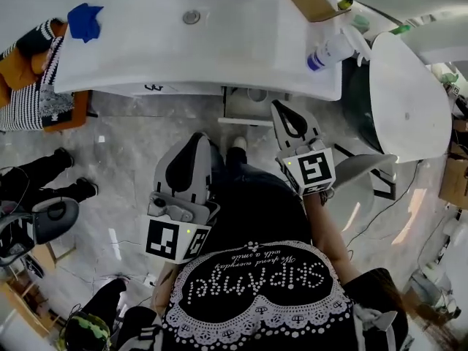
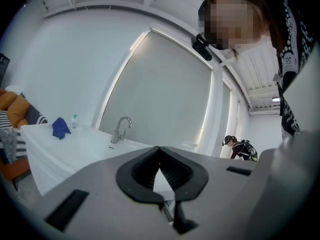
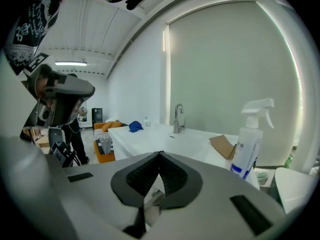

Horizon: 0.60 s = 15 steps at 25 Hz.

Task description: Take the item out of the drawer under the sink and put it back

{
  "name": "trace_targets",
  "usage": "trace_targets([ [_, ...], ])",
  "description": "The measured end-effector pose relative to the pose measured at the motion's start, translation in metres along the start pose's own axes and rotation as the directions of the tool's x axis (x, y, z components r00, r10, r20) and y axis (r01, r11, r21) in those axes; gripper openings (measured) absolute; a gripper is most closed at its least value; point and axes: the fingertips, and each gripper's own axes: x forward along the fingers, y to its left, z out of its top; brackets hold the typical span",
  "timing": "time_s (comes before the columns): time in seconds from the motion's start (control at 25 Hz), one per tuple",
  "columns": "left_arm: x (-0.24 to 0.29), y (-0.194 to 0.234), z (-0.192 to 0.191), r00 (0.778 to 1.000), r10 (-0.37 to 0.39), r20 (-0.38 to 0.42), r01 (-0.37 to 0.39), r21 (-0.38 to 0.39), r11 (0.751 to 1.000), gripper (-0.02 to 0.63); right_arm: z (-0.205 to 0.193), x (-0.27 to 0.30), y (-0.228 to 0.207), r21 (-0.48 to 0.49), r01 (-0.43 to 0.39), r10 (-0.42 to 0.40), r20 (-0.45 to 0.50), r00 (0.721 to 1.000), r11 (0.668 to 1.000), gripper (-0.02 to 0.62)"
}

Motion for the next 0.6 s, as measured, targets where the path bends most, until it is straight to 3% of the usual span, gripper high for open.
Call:
trace_targets([
  [0.6, 0.022, -0.012, 0.01, 0.999, -0.051, 0.011, 0.051, 0.014, 0.999, 0.003, 0.073, -0.038, -0.007, -0.007, 0.073, -0.071, 0.144, 0.987, 0.997, 0.017],
])
